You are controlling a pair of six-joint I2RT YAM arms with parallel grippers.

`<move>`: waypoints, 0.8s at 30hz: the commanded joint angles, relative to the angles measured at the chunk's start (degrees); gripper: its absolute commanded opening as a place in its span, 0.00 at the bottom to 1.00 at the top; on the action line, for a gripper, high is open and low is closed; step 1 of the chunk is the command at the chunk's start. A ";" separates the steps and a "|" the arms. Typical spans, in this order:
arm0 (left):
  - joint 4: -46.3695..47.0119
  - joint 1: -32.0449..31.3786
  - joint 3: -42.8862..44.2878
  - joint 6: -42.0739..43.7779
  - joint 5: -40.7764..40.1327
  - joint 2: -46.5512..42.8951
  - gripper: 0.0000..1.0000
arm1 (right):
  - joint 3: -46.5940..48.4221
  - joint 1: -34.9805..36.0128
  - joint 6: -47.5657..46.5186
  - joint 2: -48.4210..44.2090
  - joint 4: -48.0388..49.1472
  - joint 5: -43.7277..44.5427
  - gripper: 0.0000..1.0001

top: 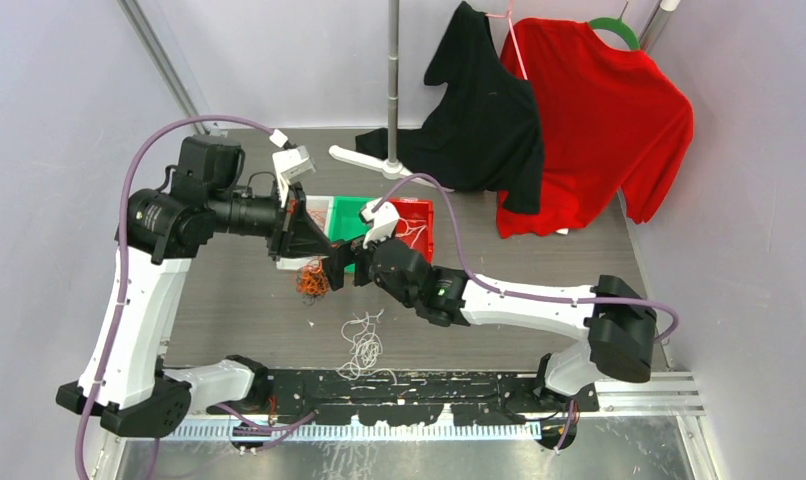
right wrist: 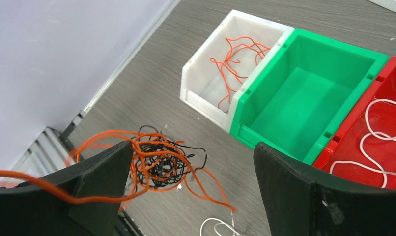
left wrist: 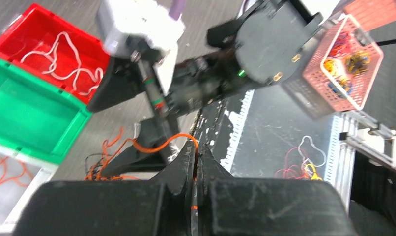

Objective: Untangle the cables
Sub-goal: Untie the cable.

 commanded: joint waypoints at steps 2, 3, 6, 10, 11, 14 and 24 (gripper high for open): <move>0.39 -1.22 6.86 -5.37 7.18 3.18 0.00 | 3.93 0.48 -1.76 1.77 7.65 6.01 0.97; -0.20 -1.19 7.61 -5.12 7.18 3.52 0.00 | 3.66 0.48 -1.74 1.96 8.33 6.32 0.97; -0.18 -1.30 8.18 -5.37 7.26 3.38 0.00 | 2.06 0.47 -1.27 2.01 9.67 6.21 0.96; -0.16 -1.36 10.01 -5.74 7.36 3.26 0.00 | -1.29 0.48 -0.24 1.72 10.10 5.87 0.94; -0.15 -1.36 10.99 -5.74 7.14 3.29 0.00 | -2.48 0.46 0.09 1.54 10.34 5.77 0.94; -0.35 -1.36 14.54 -5.39 6.06 3.80 0.00 | -7.85 0.48 1.74 0.80 11.51 5.99 0.93; 2.12 -1.37 26.65 -1.61 -3.06 3.96 0.00 | -22.17 0.42 7.72 -1.54 14.02 8.64 0.89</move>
